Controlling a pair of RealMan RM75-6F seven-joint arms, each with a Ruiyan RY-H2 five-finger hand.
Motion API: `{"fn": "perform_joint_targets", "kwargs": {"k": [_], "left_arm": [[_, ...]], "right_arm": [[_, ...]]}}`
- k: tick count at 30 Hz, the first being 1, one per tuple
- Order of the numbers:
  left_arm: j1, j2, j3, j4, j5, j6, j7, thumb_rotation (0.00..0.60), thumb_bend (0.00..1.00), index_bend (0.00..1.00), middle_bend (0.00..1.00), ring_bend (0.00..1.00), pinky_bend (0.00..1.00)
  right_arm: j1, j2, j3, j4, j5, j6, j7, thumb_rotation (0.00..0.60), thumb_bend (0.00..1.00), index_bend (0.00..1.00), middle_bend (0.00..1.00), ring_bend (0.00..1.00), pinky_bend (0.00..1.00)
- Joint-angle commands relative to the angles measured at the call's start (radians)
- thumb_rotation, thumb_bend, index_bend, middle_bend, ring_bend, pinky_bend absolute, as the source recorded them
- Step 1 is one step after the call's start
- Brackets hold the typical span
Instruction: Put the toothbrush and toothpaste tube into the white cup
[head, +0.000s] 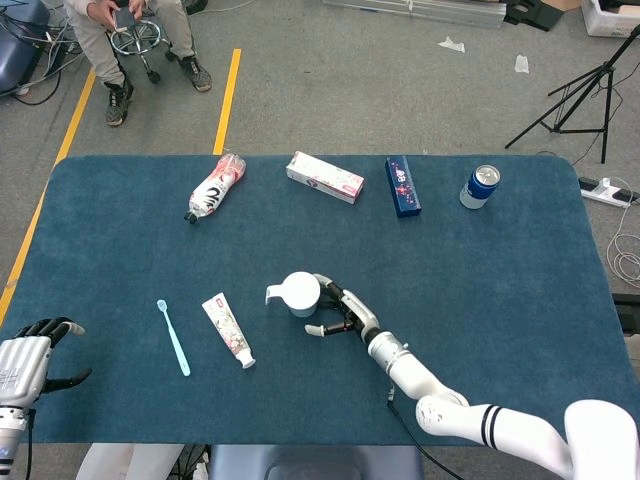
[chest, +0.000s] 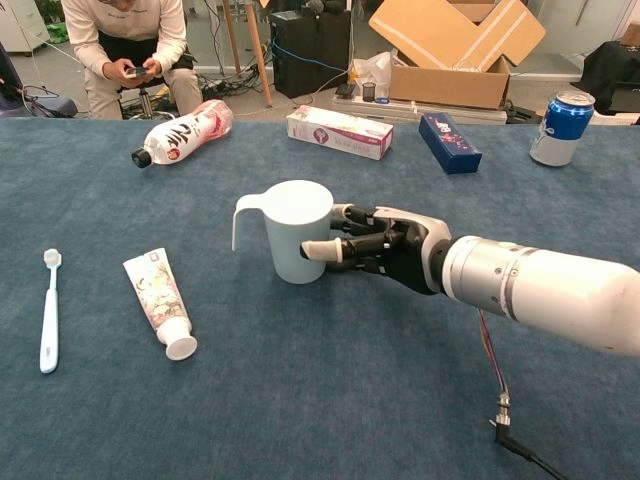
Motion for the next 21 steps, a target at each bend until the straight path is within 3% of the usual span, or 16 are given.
{"fn": "perform_joint_targets", "kwargs": {"k": [1, 21], "left_arm": [[0.000, 0.001, 0.000, 0.000, 0.000, 0.000, 0.000, 0.600, 0.01, 0.38, 0.33, 0.27, 0.32], [-0.002, 0.000, 0.002, -0.002, -0.005, -0.008, 0.007, 0.600, 0.01, 0.39, 0.33, 0.27, 0.32]], "right_arm": [[0.004, -0.003, 0.003, 0.000, 0.000, -0.004, -0.002, 0.600, 0.00, 0.00, 0.00, 0.00, 0.15], [-0.004, 0.019, 0.009, -0.049, -0.027, 0.030, -0.036, 0.600, 0.00, 0.00, 0.00, 0.00, 0.15]]}}
